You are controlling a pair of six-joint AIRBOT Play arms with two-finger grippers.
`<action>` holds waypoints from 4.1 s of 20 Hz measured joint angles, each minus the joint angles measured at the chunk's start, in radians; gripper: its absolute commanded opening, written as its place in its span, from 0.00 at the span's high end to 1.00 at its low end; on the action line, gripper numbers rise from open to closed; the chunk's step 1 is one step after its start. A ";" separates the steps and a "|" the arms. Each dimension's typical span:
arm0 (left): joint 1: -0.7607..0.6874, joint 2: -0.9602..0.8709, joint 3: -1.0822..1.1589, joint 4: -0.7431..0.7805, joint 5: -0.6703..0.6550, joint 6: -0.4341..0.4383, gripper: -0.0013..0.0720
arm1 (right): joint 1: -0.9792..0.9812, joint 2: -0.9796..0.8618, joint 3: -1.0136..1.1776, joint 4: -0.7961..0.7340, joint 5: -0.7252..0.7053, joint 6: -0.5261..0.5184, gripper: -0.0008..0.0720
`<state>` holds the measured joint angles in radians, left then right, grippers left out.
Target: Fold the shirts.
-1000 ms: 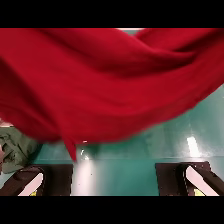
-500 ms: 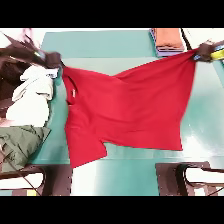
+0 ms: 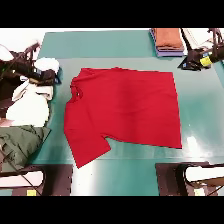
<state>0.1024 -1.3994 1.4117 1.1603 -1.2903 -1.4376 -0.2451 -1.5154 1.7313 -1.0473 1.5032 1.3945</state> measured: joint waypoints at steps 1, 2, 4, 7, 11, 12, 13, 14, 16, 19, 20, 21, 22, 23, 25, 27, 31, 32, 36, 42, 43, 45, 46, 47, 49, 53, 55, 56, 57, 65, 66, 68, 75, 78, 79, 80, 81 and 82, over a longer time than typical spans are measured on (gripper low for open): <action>0.006 0.038 -0.071 0.014 -0.004 -0.001 0.26 | -0.005 0.037 -0.044 0.000 0.013 -0.005 0.62; 0.011 0.080 -0.156 0.025 -0.001 -0.002 0.26 | -0.010 0.084 -0.097 0.004 0.019 -0.010 0.62; 0.016 0.159 -0.328 0.039 0.014 -0.002 0.26 | -0.011 0.170 -0.207 0.006 0.027 -0.013 0.62; 0.020 0.247 -0.547 0.036 0.051 -0.001 0.26 | -0.012 0.295 -0.359 0.008 0.018 -0.018 0.62; 0.021 0.293 -0.733 -0.038 0.115 0.038 0.26 | -0.012 0.420 -0.501 0.010 -0.011 -0.019 0.62; 0.016 0.297 -0.763 -0.071 0.135 0.056 0.26 | -0.015 0.444 -0.528 0.010 -0.015 -0.020 0.62; 0.006 0.301 -0.784 -0.098 0.151 0.069 0.35 | -0.021 0.465 -0.551 0.009 -0.022 -0.020 0.62; -0.010 0.304 -0.802 -0.123 0.166 0.079 0.54 | -0.031 0.483 -0.572 0.009 -0.025 -0.021 0.62; -0.041 0.306 -0.824 -0.136 0.198 0.090 0.95 | -0.069 0.514 -0.625 0.008 -0.029 -0.022 0.62; -0.066 0.308 -0.810 -0.153 0.217 0.092 0.95 | -0.187 0.553 -0.747 -0.003 -0.028 -0.037 0.32; -0.070 0.309 -0.795 -0.158 0.218 0.090 0.95 | -0.235 0.560 -0.795 -0.019 -0.028 -0.044 0.25; -0.074 0.309 -0.778 -0.164 0.217 0.090 0.95 | -0.287 0.563 -0.849 -0.046 -0.025 -0.048 0.27; -0.076 0.309 -0.761 -0.166 0.214 0.090 0.95 | -0.334 0.562 -0.901 -0.078 -0.023 -0.052 0.32; -0.077 0.309 -0.747 -0.167 0.211 0.090 0.95 | -0.378 0.555 -0.952 -0.110 -0.018 -0.056 0.39; -0.078 0.309 -0.724 -0.170 0.206 0.091 0.95 | -0.449 0.533 -1.058 -0.151 -0.017 -0.074 0.40; -0.080 0.309 -0.711 -0.171 0.206 0.093 0.95 | -0.475 0.515 -1.147 -0.170 -0.040 -0.089 0.40; -0.080 0.309 -0.701 -0.172 0.206 0.094 0.95 | -0.433 0.475 -1.246 -0.160 -0.079 -0.095 0.54; -0.080 0.309 -0.700 -0.172 0.206 0.094 0.95 | -0.412 0.460 -1.256 -0.153 -0.090 -0.095 0.65; -0.080 0.314 -0.692 -0.173 0.206 0.095 0.95 | -0.299 0.412 -1.253 -0.091 -0.140 -0.098 0.96; -0.080 0.488 -0.516 -0.169 0.177 0.059 0.95 | -0.108 0.537 -0.983 -0.059 -0.129 -0.093 0.97; -0.080 0.526 -0.450 -0.167 0.166 0.050 0.95 | -0.084 0.575 -0.898 -0.062 -0.117 -0.086 0.97; -0.080 0.598 -0.272 -0.167 0.155 0.030 0.95 | -0.050 0.648 -0.708 -0.048 -0.093 -0.073 0.97; -0.080 0.624 -0.175 -0.167 0.156 0.024 0.95 | -0.042 0.681 -0.602 -0.051 -0.096 -0.068 0.97; -0.080 0.645 -0.065 -0.163 0.159 0.018 0.95 | -0.036 0.710 -0.503 -0.051 -0.101 -0.064 0.97; -0.081 0.673 0.148 -0.157 0.174 0.010 0.95 | -0.036 0.752 -0.298 -0.047 -0.101 -0.058 0.97; -0.081 0.692 0.482 -0.138 0.213 -0.010 0.95 | -0.110 0.774 0.077 -0.051 -0.083 -0.045 0.97; -0.082 0.697 0.586 -0.103 0.235 -0.028 0.95 | -0.167 0.753 0.243 -0.051 -0.054 -0.029 0.97; -0.082 0.696 0.618 -0.079 0.241 -0.036 0.95 | -0.193 0.739 0.312 -0.049 -0.040 -0.017 0.97; -0.082 0.693 0.641 -0.056 0.238 -0.046 0.95 | -0.214 0.725 0.362 -0.047 -0.031 -0.008 0.97; -0.082 0.512 0.425 -0.030 0.055 -0.083 0.95 | -0.207 0.600 0.166 0.014 0.039 0.039 0.97; -0.082 0.470 0.357 -0.036 0.040 -0.082 0.95 | -0.176 0.570 0.089 0.001 0.039 0.040 0.97; -0.082 0.385 0.226 -0.053 0.028 -0.074 0.95 | -0.111 0.497 -0.057 -0.072 0.042 0.043 0.97; -0.082 0.006 -0.003 -0.082 0.172 -0.025 0.95 | 0.012 0.125 -0.274 -0.200 -0.071 0.044 0.97; -0.081 -0.119 0.057 -0.092 0.240 -0.012 0.95 | 0.022 -0.021 -0.189 -0.182 -0.118 0.044 0.97; -0.082 -0.146 0.084 -0.093 0.247 -0.010 0.95 | 0.023 -0.058 -0.147 -0.172 -0.128 0.044 0.97; -0.082 -0.167 0.113 -0.096 0.256 -0.008 0.95 | 0.024 -0.085 -0.110 -0.170 -0.129 0.044 0.97; -0.082 -0.180 0.137 -0.097 0.261 -0.006 0.95 | 0.026 -0.106 -0.073 -0.166 -0.128 0.044 0.97; -0.082 -0.192 0.157 -0.096 0.254 -0.005 0.95 | 0.027 -0.119 -0.044 -0.162 -0.122 0.043 0.97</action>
<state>0.0208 -1.5917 1.5684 1.0641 -1.0367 -1.4425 -0.2184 -1.6341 1.6875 -1.2091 1.3808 1.4380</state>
